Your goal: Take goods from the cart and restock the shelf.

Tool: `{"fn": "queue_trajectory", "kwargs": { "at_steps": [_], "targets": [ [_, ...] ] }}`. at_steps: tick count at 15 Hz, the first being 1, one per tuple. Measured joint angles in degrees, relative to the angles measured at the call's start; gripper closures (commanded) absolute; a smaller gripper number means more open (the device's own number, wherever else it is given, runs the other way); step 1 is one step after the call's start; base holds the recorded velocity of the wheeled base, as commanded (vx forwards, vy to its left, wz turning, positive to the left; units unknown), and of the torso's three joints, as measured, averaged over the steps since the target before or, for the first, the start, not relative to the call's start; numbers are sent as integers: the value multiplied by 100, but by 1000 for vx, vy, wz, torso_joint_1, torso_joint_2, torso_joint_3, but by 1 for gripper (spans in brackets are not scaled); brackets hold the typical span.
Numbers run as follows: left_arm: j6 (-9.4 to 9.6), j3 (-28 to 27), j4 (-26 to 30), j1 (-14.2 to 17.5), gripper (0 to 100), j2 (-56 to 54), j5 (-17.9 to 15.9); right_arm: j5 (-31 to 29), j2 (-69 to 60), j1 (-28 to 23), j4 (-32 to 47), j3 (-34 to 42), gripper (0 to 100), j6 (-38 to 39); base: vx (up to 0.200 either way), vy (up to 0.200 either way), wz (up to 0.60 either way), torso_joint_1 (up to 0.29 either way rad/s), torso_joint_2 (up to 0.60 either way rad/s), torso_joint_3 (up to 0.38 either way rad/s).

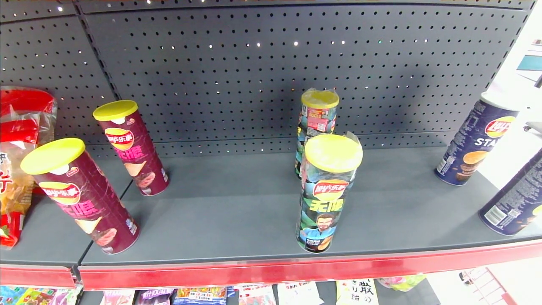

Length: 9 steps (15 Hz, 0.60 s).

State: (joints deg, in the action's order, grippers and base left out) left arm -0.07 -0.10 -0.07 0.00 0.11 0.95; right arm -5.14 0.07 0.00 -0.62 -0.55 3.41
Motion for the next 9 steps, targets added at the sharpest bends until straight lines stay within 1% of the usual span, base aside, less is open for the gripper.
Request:
{"fn": "queue_trajectory", "kwargs": {
  "at_steps": [1,2,3,9],
  "targets": [
    [0,0,0,0,0,-4,-2,96,-2,0,22,26,0,-51,0,0,0,0,0,0],
    [0,0,2,0,0,-6,-13,417,-2,5,30,41,0,-330,0,0,0,0,0,0],
    [0,0,5,0,0,-9,-16,530,-2,10,35,45,0,-423,0,0,0,0,0,0],
    [0,0,2,0,0,-9,-11,378,-2,16,44,55,0,-368,0,0,0,0,0,0]
  ]
}}
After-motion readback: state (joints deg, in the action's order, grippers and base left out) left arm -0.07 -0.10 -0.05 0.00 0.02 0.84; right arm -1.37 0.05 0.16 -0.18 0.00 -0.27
